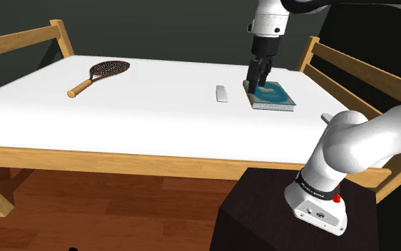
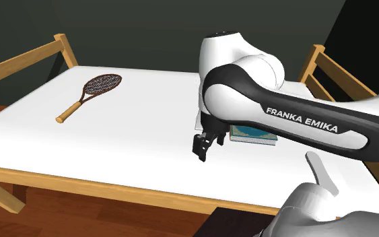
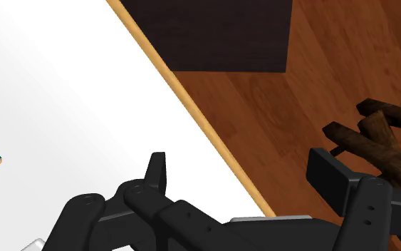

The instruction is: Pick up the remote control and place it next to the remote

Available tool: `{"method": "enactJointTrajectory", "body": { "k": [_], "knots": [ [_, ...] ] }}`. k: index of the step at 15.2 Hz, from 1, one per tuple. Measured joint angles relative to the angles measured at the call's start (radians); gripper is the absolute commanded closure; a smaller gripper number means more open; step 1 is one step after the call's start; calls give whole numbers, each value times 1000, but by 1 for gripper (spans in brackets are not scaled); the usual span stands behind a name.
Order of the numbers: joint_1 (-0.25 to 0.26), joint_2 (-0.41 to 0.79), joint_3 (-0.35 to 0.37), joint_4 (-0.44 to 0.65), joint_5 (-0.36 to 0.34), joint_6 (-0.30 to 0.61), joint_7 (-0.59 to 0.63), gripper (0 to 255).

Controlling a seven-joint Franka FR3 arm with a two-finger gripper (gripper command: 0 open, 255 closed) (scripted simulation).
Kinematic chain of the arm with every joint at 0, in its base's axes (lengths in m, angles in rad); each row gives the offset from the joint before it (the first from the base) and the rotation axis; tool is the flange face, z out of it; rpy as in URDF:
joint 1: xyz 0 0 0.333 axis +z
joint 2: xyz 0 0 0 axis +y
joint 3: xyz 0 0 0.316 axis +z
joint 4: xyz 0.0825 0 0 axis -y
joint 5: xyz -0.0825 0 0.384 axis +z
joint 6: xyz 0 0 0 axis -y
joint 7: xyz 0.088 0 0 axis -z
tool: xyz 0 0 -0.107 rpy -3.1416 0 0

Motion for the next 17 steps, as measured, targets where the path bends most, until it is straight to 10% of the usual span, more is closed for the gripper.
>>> {"method": "enactJointTrajectory", "body": {
  "k": [17],
  "knots": [
    [-142, 490, -38, 178, -45, 336, 192, 0]
  ]
}}
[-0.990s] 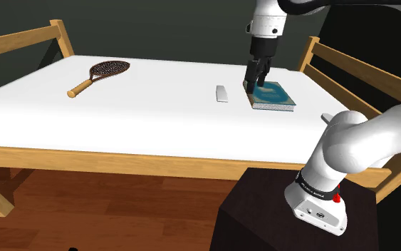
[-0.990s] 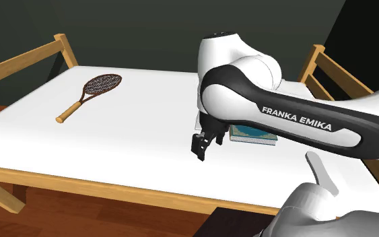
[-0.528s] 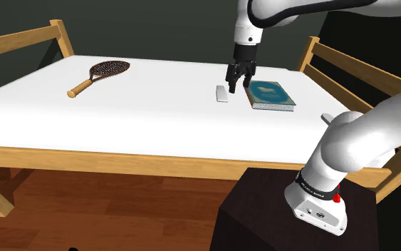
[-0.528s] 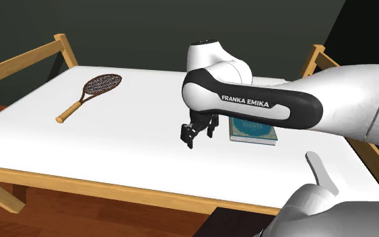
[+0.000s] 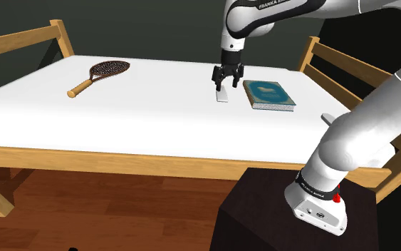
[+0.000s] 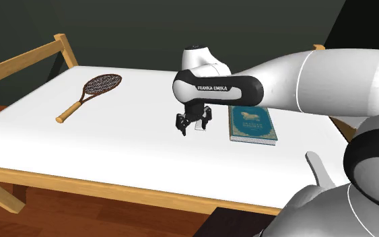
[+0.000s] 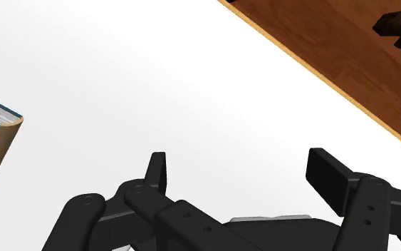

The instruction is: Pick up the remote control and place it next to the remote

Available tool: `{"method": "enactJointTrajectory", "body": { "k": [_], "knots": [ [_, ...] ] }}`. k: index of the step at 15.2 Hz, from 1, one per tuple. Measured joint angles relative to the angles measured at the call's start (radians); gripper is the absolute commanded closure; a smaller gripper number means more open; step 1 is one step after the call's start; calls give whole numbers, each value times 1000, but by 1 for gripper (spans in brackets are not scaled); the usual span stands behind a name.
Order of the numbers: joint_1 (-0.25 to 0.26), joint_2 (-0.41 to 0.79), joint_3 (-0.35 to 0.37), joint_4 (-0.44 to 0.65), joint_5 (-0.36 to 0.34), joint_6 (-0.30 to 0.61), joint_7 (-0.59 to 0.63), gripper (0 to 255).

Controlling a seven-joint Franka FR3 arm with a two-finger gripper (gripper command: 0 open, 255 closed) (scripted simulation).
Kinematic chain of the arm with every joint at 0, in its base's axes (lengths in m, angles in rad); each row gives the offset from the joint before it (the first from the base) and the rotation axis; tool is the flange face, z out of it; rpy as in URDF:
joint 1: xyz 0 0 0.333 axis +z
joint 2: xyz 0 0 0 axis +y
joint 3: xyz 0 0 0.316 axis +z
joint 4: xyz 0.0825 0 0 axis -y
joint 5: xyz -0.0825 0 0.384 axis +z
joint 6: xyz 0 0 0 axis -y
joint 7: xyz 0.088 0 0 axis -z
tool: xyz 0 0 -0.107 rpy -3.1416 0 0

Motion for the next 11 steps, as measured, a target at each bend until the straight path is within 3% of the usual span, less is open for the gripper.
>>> {"method": "enactJointTrajectory", "body": {
  "k": [11],
  "knots": [
    [-79, 344, -66, 232, -12, 131, 128, 0]
  ]
}}
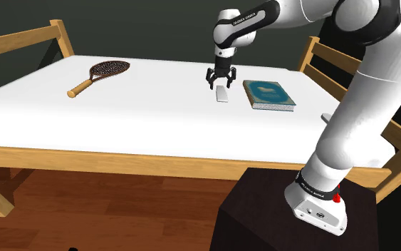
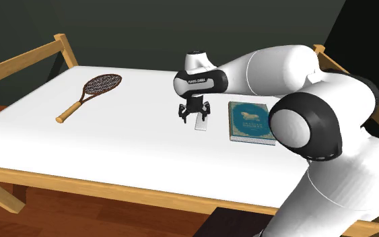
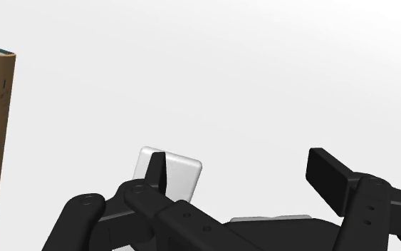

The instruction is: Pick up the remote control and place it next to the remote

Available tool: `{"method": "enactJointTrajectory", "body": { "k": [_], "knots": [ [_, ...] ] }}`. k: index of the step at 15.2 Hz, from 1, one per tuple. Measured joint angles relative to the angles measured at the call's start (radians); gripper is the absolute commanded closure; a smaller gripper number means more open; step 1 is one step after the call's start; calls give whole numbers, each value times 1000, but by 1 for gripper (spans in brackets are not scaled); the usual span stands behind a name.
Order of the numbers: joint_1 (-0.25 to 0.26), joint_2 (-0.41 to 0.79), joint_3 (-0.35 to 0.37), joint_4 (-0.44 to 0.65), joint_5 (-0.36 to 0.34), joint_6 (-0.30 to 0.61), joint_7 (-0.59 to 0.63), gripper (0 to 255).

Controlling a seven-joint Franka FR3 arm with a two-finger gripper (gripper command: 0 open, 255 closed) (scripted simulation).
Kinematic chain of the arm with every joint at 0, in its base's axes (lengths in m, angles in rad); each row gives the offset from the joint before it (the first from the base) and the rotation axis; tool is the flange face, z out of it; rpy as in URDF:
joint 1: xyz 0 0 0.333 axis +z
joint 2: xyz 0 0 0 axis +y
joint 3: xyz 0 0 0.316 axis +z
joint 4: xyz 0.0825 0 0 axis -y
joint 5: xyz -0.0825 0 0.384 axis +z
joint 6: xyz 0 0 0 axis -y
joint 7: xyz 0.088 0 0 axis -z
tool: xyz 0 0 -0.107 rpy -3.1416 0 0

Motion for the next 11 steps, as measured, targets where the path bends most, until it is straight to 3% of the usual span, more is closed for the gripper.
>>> {"method": "enactJointTrajectory", "body": {
  "k": [11],
  "knots": [
    [-89, 330, -78, 316, 38, 28, 99, 0]
  ]
}}
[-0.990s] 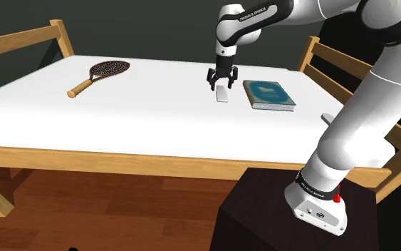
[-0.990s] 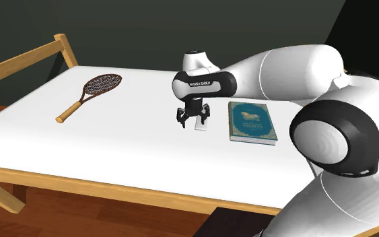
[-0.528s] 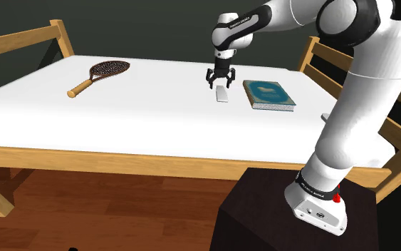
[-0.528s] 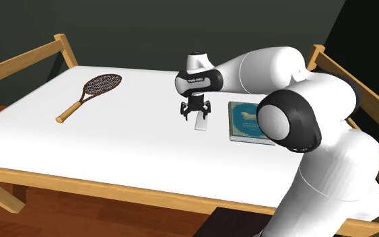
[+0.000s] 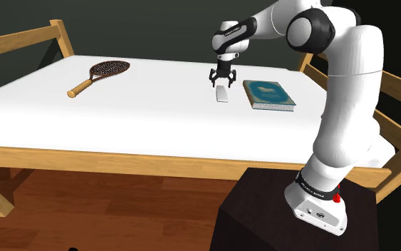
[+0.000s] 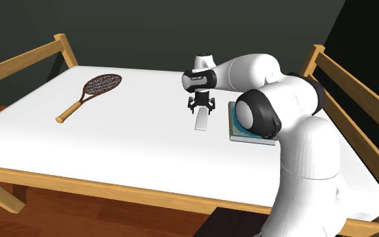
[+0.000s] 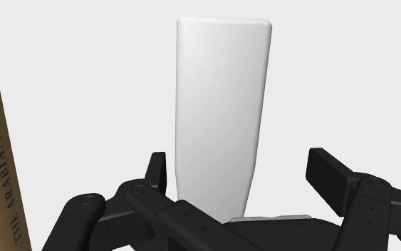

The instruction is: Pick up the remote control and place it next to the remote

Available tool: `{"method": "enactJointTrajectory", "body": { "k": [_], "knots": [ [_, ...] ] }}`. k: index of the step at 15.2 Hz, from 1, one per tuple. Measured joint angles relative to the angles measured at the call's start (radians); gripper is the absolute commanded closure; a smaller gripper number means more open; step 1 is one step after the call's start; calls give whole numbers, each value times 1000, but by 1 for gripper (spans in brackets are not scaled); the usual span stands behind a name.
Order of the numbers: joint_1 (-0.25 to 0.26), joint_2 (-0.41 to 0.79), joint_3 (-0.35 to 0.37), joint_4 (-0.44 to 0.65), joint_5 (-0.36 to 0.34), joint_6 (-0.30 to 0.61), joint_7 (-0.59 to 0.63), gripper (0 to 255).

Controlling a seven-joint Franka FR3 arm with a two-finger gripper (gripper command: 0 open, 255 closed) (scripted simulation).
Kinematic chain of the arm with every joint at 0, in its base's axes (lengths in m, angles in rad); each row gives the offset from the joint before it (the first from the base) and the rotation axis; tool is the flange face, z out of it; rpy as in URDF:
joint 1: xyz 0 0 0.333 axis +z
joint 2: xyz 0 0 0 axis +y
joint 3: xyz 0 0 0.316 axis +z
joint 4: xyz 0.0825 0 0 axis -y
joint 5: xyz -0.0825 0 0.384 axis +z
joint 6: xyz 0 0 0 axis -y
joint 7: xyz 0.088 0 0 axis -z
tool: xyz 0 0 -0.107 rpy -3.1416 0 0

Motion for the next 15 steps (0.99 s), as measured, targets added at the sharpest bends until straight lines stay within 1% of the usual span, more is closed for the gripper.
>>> {"method": "enactJointTrajectory", "body": {
  "k": [1, 3, 9, 15],
  "knots": [
    [-11, 25, -7, 30, 5, -4, 6, 0],
    [-18, 59, -11, 52, 11, 8, 11, 0],
    [-19, 93, -8, 26, 17, 69, 14, 0],
    [-20, 99, -8, 22, 19, 79, 12, 0]
  ]
}}
